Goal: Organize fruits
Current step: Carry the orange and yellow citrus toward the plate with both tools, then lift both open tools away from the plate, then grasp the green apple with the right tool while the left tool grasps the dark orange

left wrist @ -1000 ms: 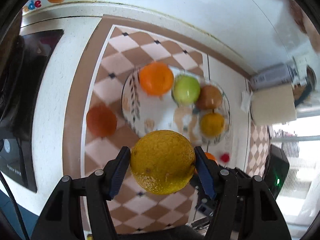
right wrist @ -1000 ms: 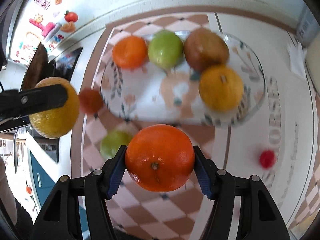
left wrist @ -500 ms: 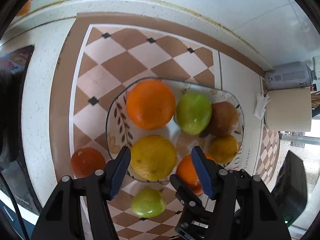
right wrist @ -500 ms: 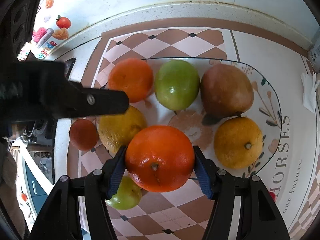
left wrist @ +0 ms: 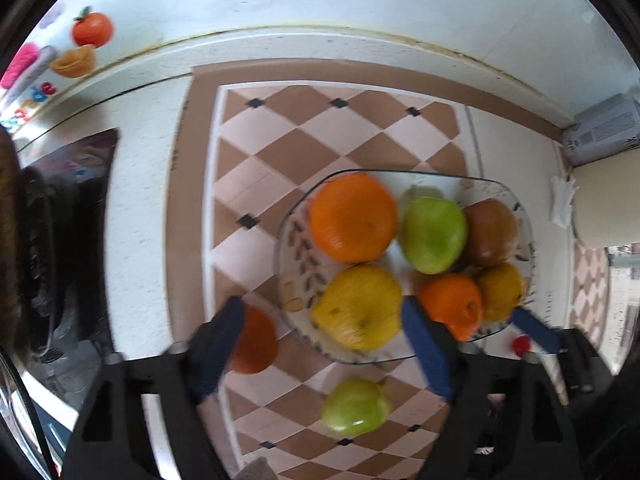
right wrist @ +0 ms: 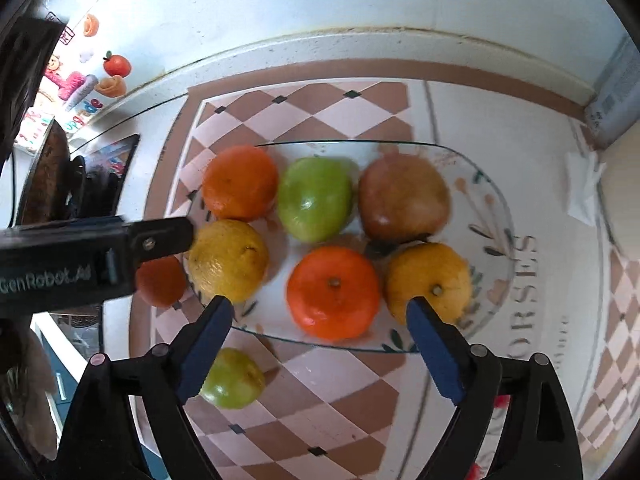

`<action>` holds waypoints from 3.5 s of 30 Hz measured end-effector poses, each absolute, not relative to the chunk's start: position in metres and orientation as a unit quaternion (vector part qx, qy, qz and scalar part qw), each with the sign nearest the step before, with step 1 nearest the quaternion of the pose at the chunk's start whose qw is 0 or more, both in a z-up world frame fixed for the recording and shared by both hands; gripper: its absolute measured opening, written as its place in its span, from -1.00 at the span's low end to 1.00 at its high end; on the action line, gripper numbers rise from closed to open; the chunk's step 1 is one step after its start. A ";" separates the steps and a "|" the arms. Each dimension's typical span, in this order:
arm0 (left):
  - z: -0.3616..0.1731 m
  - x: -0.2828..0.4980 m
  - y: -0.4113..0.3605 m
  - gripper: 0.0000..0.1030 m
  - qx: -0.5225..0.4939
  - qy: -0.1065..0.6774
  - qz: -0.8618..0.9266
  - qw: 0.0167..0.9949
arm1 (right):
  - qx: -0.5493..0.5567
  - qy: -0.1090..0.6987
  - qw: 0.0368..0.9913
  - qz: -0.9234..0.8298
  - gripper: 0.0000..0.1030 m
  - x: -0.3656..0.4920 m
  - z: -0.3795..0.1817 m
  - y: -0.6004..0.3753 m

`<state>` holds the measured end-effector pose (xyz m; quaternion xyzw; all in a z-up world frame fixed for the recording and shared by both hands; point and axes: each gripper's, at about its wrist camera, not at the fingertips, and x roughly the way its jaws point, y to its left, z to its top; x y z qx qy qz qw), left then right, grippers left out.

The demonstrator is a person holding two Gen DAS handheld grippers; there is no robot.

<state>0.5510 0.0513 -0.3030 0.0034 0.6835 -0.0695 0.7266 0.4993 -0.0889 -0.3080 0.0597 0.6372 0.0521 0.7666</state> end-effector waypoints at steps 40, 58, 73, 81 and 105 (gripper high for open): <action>-0.149 0.377 0.057 0.65 0.019 0.526 -0.039 0.849 | 0.061 0.531 0.845 0.005 0.80 0.348 -0.139 -0.136; -0.145 0.363 0.054 0.77 0.017 0.523 -0.043 0.851 | 0.076 0.532 0.843 0.005 0.80 0.335 -0.131 -0.140; -0.259 0.442 0.143 0.98 0.028 0.621 0.101 0.776 | 0.125 0.654 0.737 0.112 0.80 0.420 -0.316 -0.060; -0.297 0.481 0.148 0.98 0.006 0.667 0.097 0.739 | 0.114 0.693 0.699 0.135 0.61 0.445 -0.378 -0.012; -0.369 0.534 0.134 0.01 -0.124 0.707 -0.018 0.697 | 0.094 0.694 0.708 0.089 0.27 0.414 -0.356 -0.079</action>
